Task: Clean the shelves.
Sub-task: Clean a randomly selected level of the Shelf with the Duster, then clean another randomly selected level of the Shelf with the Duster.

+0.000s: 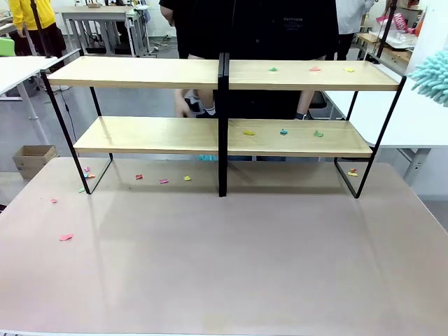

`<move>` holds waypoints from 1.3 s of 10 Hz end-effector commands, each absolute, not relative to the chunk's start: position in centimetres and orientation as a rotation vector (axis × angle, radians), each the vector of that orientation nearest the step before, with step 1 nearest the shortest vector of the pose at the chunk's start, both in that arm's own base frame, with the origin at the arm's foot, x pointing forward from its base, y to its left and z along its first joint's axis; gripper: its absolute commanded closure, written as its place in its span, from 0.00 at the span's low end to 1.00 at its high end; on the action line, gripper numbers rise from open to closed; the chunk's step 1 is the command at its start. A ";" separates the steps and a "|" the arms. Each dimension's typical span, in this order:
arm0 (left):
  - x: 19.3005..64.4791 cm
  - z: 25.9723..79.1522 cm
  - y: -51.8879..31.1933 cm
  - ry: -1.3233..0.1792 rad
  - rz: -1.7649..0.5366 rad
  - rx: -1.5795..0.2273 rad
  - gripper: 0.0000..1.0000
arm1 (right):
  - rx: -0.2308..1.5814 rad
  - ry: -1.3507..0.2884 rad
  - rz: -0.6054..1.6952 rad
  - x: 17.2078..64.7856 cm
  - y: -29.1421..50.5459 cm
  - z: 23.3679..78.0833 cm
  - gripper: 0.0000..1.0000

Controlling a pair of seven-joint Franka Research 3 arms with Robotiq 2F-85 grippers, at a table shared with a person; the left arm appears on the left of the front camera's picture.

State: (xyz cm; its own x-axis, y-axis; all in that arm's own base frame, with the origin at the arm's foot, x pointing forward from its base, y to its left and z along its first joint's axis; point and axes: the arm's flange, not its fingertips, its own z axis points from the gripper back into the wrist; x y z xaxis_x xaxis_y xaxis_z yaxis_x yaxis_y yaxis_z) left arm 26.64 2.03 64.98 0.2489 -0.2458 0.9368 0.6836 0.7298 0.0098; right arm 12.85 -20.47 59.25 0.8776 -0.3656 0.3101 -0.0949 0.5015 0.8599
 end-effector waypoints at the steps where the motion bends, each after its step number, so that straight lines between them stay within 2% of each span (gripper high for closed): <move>1: 26.7 64.9 2.0 -1.152 -0.663 -0.449 0.00 | 1.045 -0.532 -0.157 12.2 -20.9 59.5 0.88; 13: 26.7 64.9 2.0 -1.152 -0.663 -0.449 0.00 | 1.045 -0.532 -0.157 12.2 -20.9 59.5 0.88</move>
